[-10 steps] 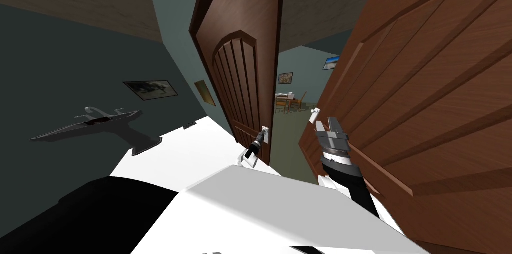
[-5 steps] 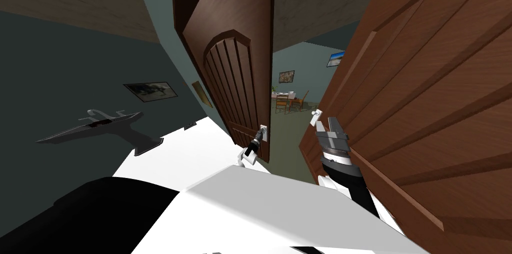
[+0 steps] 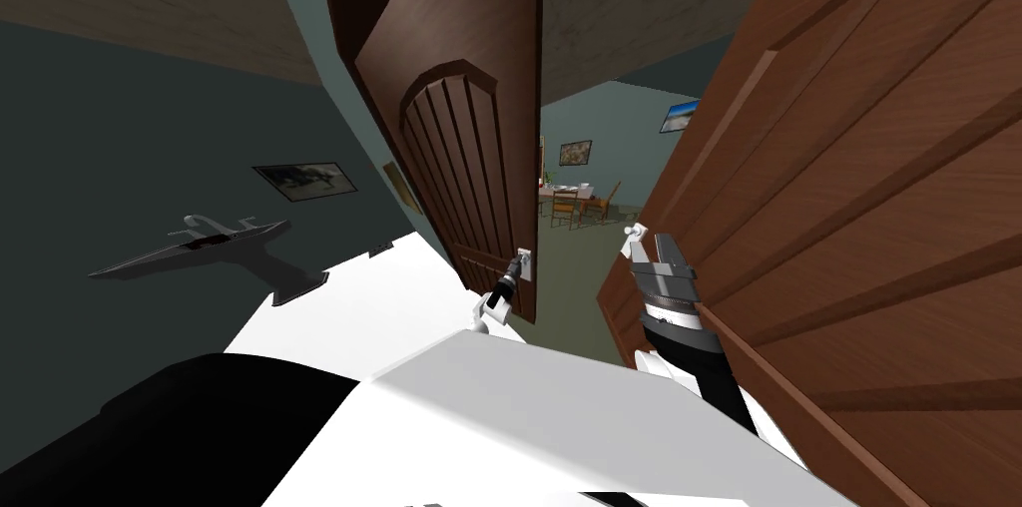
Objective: Push the door open
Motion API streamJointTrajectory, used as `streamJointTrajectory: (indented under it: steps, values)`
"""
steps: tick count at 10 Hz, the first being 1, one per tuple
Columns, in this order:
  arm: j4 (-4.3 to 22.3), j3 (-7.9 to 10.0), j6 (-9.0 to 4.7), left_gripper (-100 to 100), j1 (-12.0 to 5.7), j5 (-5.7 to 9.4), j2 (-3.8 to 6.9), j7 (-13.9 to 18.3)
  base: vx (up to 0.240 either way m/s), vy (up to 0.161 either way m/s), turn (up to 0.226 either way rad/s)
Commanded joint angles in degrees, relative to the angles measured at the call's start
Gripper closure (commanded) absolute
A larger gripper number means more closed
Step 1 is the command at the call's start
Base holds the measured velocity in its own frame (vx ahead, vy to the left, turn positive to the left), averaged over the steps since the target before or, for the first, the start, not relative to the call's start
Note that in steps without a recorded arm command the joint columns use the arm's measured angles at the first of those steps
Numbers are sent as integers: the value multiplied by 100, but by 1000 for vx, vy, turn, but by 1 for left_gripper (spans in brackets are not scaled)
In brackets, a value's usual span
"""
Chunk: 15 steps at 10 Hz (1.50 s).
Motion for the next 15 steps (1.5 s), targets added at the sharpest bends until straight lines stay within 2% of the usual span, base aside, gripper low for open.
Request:
streamJointTrajectory:
  steps: [1, 4, 5, 6, 10, 14, 15]
  values:
    - [99, 192, -83, 100, -103, 11, 18, -25, 79, -104, 63]
    - [216, 390, -96, 100, -184, 7, -37, -82, 104, -89, 66]
    - [294, 523, -104, 100, -237, 5, -80, -121, 142, -102, 120]
    - [203, 393, -54, -100, -146, 19, -21, -67, 7, -41, 48]
    - [136, 326, -36, -100, -90, 34, -30, -39, -187, 24, 1]
    - [36, 228, -10, -100, -8, 57, -115, 2, -216, 27, 11]
    - [25, 239, -5, -100, -3, 52, -98, -8, -109, -1, 0]
